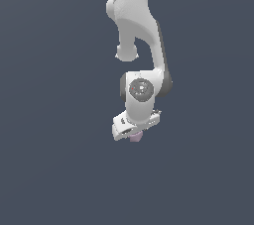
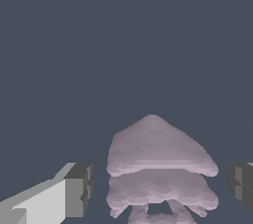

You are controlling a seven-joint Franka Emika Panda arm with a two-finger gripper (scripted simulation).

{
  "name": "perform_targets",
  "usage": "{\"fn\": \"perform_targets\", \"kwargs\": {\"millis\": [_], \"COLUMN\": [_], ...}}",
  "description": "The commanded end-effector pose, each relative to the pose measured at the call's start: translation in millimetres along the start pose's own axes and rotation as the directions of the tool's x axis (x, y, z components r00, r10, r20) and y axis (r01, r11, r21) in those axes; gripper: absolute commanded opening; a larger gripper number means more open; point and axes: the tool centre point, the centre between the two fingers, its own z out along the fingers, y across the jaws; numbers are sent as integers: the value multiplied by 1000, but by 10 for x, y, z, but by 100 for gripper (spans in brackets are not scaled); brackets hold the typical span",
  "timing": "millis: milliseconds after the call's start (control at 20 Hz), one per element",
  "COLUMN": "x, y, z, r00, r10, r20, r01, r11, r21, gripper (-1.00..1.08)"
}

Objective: Pick up the object and move it to a goal position.

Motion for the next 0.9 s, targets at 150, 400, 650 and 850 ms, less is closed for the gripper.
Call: {"fn": "perform_targets", "kwargs": {"millis": [150, 400, 650, 850], "x": [-3, 9, 9, 9], "y": [-4, 1, 1, 1], "z": [222, 234, 234, 234], "r00": [1000, 1000, 1000, 1000], "r10": [-2, -2, -2, -2], "r20": [1, 1, 1, 1], "r01": [2, 2, 2, 2], "r11": [1000, 1000, 1000, 1000], "r21": [0, 0, 0, 0], "gripper": [100, -100, -100, -100]}}
